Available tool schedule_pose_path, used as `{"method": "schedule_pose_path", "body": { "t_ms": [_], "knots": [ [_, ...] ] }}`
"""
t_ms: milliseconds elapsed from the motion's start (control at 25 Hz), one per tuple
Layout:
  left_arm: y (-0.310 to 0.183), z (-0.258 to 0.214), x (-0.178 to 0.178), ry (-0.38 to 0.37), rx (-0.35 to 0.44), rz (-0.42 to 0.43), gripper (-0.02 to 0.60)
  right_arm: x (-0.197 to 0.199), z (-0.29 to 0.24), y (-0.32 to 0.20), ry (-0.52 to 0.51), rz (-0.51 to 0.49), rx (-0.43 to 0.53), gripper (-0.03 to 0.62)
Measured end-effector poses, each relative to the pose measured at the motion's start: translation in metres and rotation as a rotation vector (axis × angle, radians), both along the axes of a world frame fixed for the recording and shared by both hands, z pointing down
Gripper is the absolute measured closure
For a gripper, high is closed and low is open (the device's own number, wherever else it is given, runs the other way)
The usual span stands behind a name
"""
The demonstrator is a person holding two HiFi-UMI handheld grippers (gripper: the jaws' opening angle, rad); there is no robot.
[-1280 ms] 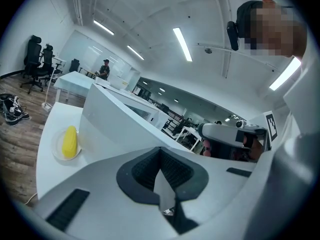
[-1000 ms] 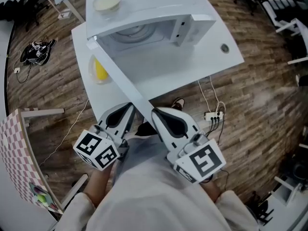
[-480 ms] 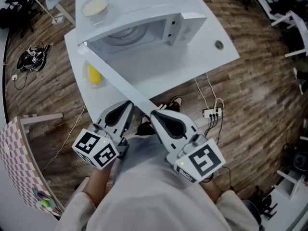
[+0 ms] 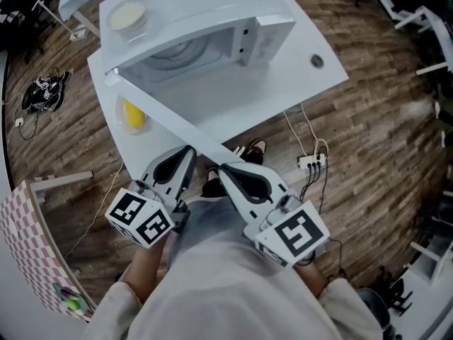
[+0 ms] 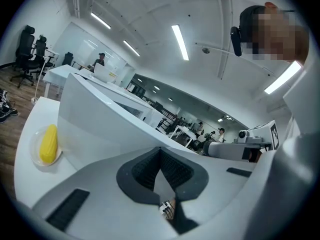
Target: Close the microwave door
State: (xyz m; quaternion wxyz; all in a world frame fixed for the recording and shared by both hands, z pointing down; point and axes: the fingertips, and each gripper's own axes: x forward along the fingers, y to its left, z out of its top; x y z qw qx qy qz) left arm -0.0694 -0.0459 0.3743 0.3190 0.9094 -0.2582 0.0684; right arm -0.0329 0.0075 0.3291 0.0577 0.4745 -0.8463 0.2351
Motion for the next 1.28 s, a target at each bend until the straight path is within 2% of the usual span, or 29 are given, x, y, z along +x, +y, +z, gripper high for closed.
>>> {"method": "schedule_pose_path", "body": {
  "t_ms": [1280],
  "knots": [
    [-0.032, 0.000, 0.040, 0.037, -0.037, 0.007, 0.563, 0.032, 0.022, -0.029, -0.019, 0.052, -0.061, 0.571]
  ]
}}
